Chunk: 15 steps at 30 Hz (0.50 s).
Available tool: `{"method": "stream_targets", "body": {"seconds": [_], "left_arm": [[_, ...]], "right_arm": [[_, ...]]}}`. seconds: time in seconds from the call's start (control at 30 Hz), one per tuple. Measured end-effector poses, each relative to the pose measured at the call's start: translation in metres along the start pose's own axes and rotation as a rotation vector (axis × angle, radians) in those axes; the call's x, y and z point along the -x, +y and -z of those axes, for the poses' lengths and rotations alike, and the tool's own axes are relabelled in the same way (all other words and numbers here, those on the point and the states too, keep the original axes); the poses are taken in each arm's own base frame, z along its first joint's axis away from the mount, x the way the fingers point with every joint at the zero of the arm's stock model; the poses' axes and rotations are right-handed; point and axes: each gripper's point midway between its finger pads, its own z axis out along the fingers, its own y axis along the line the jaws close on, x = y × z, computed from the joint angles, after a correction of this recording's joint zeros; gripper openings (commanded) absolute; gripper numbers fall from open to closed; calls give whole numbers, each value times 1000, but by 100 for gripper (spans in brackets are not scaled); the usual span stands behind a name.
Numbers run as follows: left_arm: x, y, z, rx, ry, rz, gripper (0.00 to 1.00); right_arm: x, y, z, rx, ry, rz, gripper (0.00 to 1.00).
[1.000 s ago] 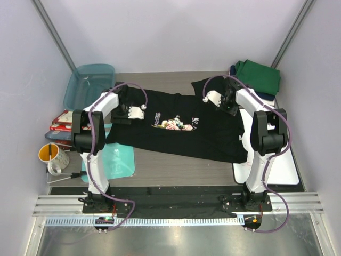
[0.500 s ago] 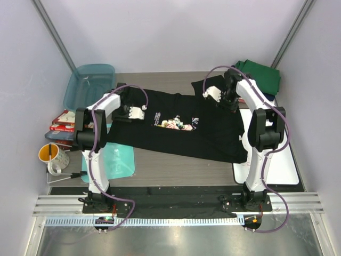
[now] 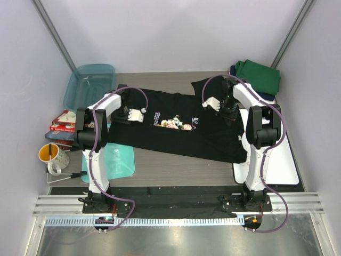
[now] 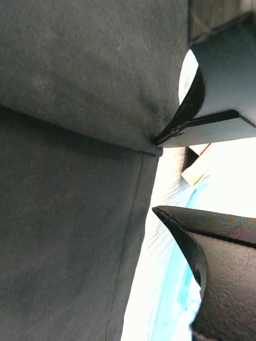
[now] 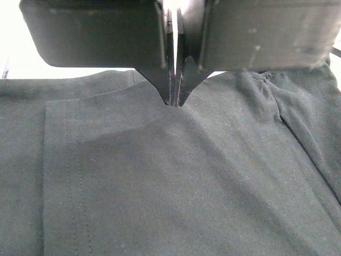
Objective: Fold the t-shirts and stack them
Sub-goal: Fold the flattened tshirt in 1/3 of the way
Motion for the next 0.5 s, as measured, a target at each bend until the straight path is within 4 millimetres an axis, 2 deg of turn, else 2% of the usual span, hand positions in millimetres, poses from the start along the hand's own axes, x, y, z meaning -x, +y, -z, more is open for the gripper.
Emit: {"method": "stream_targets", "body": {"seconds": [0.2, 0.23, 0.3, 0.33, 0.37, 0.4, 0.5], "left_arm": [[0, -4, 0, -14, 1, -1, 49], [0, -4, 0, -14, 1, -2, 50], [0, -4, 0, -14, 0, -3, 59], [0, -4, 0, -12, -1, 0, 65], [1, -4, 2, -7, -7, 15, 81], [1, -3, 3, -1, -16, 32, 97], [5, 4, 13, 44, -53, 89, 100]], "right_arm": [[-2, 10, 1, 40, 21, 35, 1], [-2, 12, 2, 48, 26, 42, 1], [-2, 17, 2, 61, 36, 58, 4], [-1, 18, 2, 66, 36, 66, 9], [0, 19, 2, 69, 35, 69, 16], [2, 20, 2, 71, 27, 77, 29], [10, 20, 9, 49, 5, 97, 45]]}}
